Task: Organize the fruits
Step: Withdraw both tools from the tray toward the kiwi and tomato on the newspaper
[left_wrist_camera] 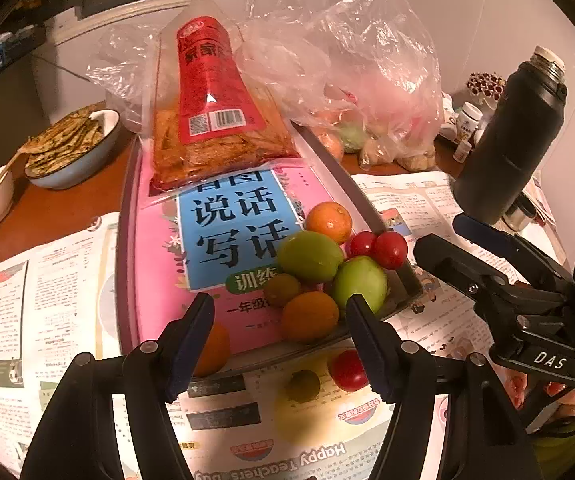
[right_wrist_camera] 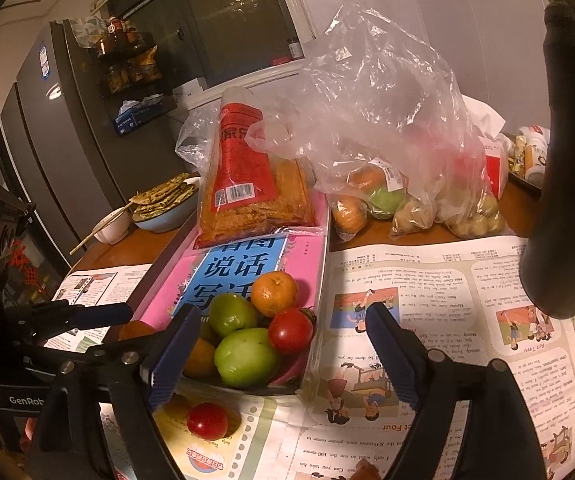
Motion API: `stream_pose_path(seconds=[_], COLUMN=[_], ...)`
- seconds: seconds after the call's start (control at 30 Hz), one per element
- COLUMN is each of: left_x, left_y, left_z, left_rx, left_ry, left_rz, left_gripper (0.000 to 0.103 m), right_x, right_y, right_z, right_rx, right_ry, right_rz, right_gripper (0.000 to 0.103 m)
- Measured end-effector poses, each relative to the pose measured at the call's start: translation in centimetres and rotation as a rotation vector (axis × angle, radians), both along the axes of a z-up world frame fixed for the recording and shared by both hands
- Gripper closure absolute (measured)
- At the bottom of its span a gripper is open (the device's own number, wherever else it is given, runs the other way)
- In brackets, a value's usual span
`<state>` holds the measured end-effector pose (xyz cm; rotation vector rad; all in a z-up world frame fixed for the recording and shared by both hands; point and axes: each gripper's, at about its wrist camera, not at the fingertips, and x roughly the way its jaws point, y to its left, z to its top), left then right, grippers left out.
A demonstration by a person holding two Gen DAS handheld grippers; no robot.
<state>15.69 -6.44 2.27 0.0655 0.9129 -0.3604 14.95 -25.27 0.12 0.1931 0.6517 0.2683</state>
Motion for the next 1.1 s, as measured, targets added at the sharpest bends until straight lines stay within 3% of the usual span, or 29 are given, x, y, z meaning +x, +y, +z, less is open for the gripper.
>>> stream_pose_path(seconds=[0.23, 0.7, 1.1], left_x=[-0.3, -1.3, -2.7], left_y=[0.5, 2.1, 3.4], left_z=[0.6, 2.1, 3.3], left_rx=[0.012, 0.022, 0.022], left_ry=[-0.032, -0.081, -0.104], left_rz=[0.034, 0.071, 0.081], left_gripper=[0.027, 0.026, 0.026], right_x=[-0.5, -1.5, -2.9], right_y=[0.4, 0.8, 0.5], right_z=[0.5, 1.5, 2.8], right_rx=[-0.007, -0.013, -0.018], right_ry=[-0.018, -0.046, -0.074], right_rz=[0.005, 0.012, 0.023], right_gripper=[0.015, 0.004, 0.004])
